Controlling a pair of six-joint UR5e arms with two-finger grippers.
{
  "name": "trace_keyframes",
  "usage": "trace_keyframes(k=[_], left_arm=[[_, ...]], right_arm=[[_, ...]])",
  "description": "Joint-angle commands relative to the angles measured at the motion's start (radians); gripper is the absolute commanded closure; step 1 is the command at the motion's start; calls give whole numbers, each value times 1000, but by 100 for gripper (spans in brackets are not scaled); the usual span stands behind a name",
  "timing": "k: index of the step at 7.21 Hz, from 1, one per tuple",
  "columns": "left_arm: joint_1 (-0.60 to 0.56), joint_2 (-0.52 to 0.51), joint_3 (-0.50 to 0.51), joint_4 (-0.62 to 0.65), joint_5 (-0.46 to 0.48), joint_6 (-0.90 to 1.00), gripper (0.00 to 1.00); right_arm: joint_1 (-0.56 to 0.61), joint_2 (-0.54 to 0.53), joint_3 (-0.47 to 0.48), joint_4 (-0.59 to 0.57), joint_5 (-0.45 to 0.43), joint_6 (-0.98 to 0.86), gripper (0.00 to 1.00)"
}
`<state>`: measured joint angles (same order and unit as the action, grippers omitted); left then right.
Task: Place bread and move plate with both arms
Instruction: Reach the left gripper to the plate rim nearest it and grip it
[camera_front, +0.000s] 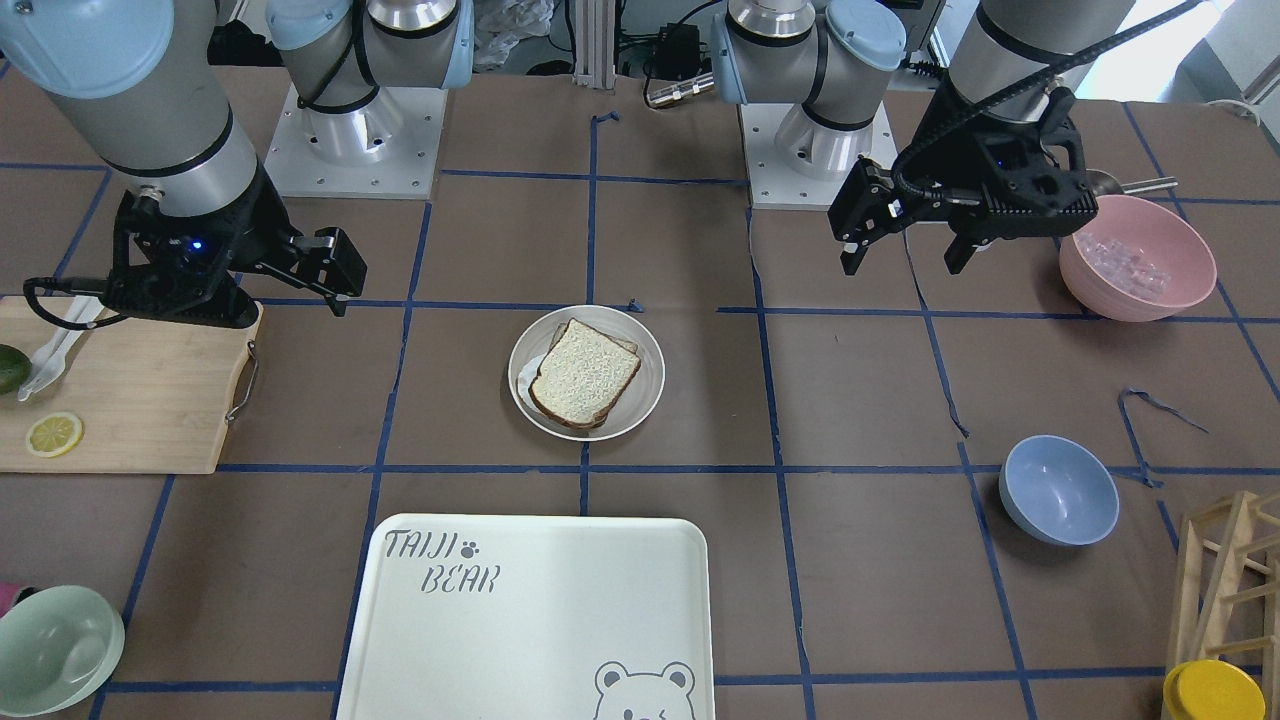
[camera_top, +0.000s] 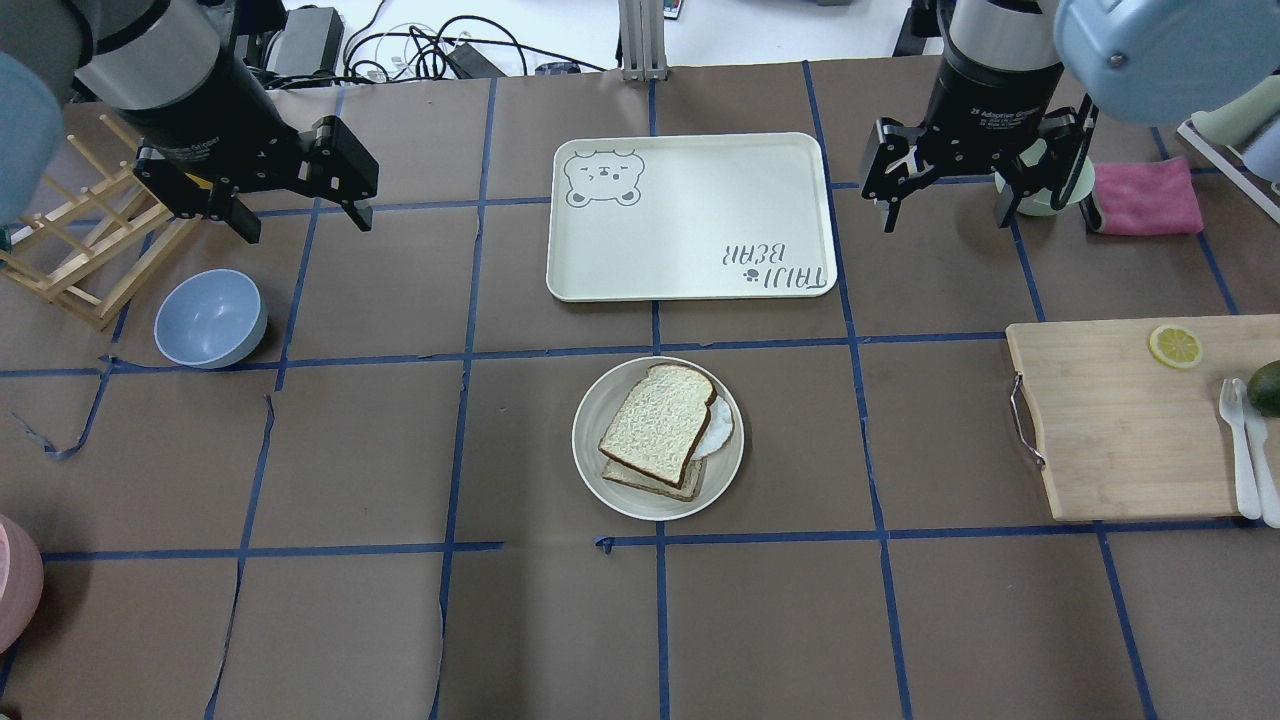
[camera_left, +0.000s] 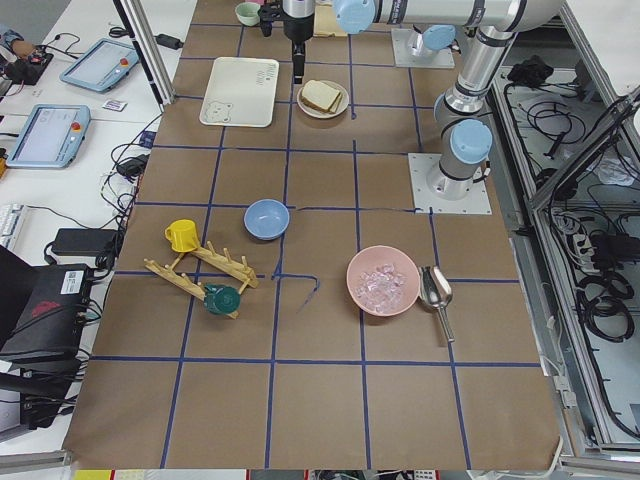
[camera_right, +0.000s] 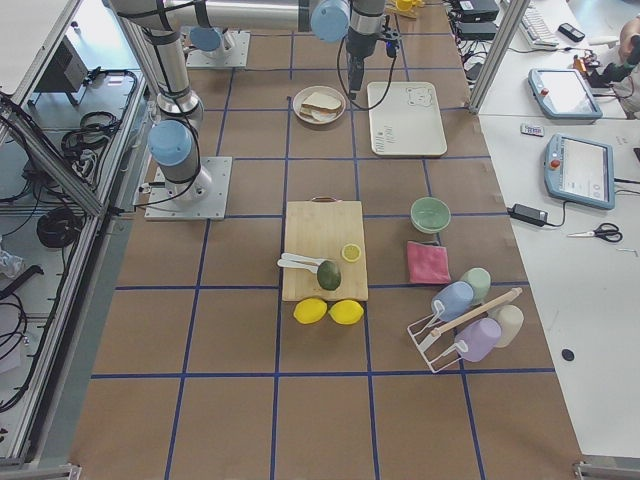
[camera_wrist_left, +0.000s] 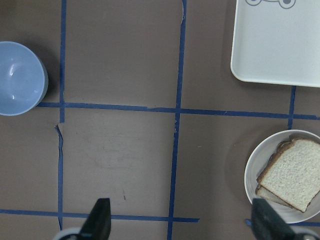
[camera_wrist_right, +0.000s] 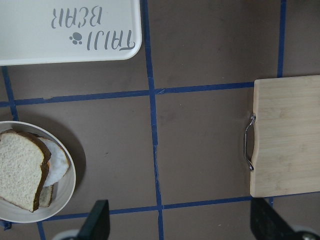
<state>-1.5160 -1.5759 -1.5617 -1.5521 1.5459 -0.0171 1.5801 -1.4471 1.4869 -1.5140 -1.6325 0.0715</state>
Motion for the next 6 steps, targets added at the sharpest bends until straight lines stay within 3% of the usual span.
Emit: trace_keyframes(k=[1,3,6], left_arm=[[-19,-41,-64,9,-6,-7,0],[-143,-93,-185,163,-6,-65,0],[-268,-119,-471,459,-56,-374,1]], right_arm=[[0,-6,0,-2,6,-9,0],[-3,-10,0,-2,11,-12,0],[-5,-21,0,3,11,-7,0]])
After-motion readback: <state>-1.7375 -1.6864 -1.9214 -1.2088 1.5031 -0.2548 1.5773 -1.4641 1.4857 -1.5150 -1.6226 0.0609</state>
